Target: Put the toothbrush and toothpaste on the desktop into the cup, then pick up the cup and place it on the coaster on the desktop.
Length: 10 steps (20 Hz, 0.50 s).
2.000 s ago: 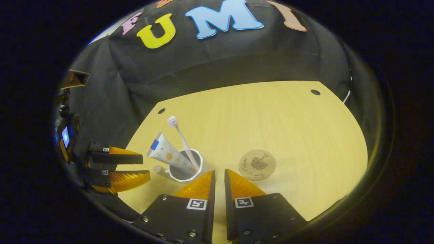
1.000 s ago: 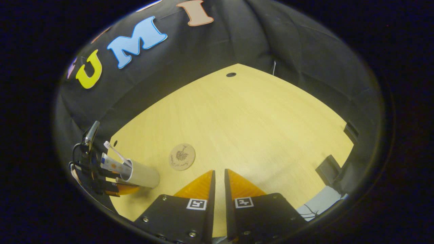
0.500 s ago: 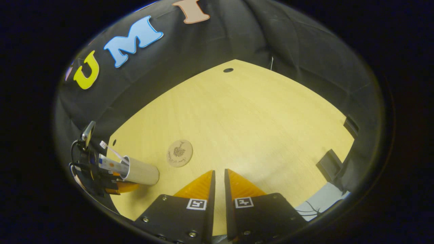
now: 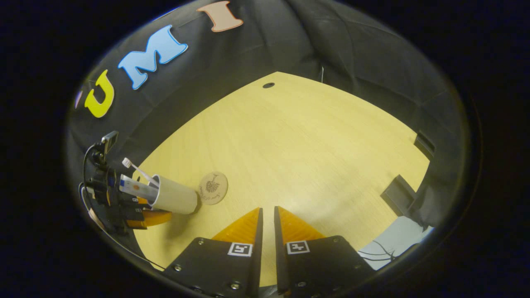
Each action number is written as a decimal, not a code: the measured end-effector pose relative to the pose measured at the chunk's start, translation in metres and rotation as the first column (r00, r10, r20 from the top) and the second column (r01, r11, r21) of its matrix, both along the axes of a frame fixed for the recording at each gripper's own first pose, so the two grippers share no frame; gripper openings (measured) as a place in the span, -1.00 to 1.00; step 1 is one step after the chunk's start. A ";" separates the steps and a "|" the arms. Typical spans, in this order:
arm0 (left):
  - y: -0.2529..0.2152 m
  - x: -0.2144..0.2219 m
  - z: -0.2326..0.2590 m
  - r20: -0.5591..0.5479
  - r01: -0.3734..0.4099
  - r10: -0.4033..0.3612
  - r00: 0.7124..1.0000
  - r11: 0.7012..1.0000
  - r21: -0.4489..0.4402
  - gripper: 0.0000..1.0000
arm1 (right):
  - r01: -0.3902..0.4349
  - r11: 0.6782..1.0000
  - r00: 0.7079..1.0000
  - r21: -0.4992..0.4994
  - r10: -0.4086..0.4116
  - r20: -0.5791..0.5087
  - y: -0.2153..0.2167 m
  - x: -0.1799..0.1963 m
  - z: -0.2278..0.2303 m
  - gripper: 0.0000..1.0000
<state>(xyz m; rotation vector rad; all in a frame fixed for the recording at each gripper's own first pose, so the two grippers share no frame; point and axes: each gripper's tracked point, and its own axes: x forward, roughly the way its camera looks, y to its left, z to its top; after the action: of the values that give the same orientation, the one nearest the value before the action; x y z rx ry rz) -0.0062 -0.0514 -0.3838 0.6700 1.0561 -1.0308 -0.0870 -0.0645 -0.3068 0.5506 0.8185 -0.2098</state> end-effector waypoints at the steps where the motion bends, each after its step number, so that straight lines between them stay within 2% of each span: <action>1: -0.007 0.001 0.001 0.000 0.012 -0.012 1.000 1.000 -0.003 -0.35 | 0.011 1.000 1.000 0.004 -0.011 -0.002 -0.002 -0.002 -0.001 -0.68; 4: -0.024 0.006 0.010 -0.003 0.047 -0.047 0.999 0.999 -0.004 -0.35 | 0.048 0.999 0.999 0.015 -0.048 -0.010 -0.011 -0.010 -0.003 -0.69; 10: -0.028 0.031 0.023 0.005 0.106 -0.106 0.994 0.994 0.032 -0.36 | 0.129 0.991 0.991 0.040 -0.128 -0.028 -0.036 -0.028 -0.009 -0.68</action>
<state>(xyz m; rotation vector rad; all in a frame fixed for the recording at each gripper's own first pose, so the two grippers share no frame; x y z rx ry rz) 0.0251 -0.0790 -0.3610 0.7617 1.0418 -1.1042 -0.1150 -0.1001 -0.3161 0.6415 0.8143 -0.3195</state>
